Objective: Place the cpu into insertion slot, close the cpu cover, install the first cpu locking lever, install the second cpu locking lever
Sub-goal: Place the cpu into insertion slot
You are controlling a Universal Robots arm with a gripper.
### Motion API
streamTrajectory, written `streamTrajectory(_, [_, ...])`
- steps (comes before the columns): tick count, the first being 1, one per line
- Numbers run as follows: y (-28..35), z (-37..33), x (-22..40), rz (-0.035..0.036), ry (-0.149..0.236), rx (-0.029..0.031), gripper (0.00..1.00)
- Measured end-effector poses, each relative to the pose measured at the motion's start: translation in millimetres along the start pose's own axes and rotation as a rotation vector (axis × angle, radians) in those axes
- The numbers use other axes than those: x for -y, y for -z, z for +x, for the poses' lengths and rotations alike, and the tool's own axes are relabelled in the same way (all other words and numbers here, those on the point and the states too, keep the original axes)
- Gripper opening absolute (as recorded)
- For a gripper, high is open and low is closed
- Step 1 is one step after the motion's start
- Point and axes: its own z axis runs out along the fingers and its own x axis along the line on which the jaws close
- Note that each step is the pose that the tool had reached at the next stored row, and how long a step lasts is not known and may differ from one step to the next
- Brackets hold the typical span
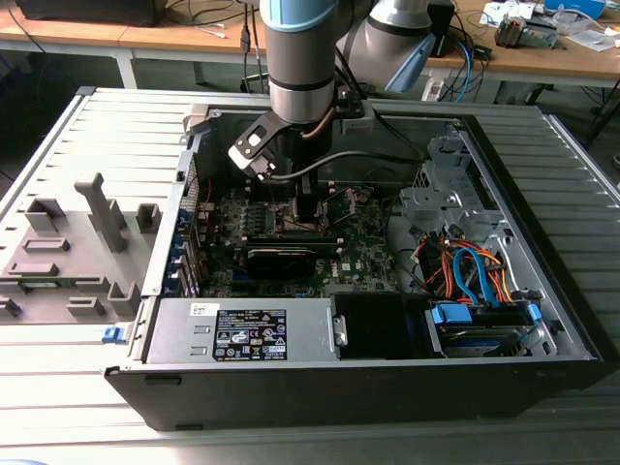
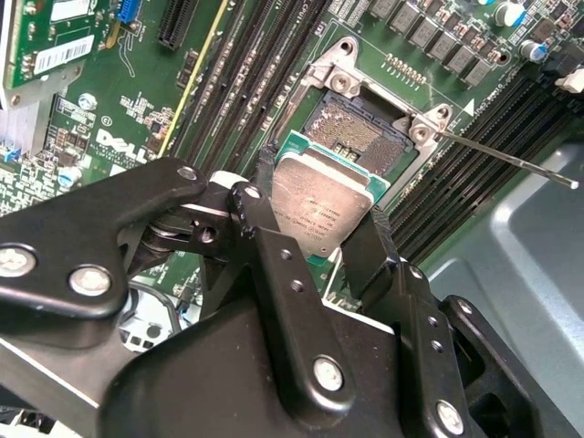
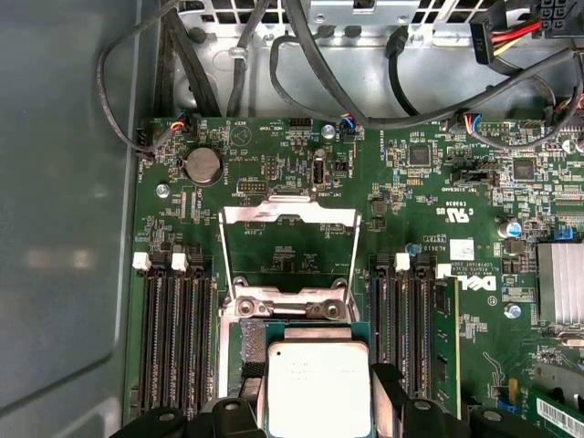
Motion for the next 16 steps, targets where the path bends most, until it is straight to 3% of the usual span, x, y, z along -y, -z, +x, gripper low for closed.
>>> streamTrajectory(16, [0.0, 0.1, 3.9, 0.0000, 0.000, 0.0000, 0.55])
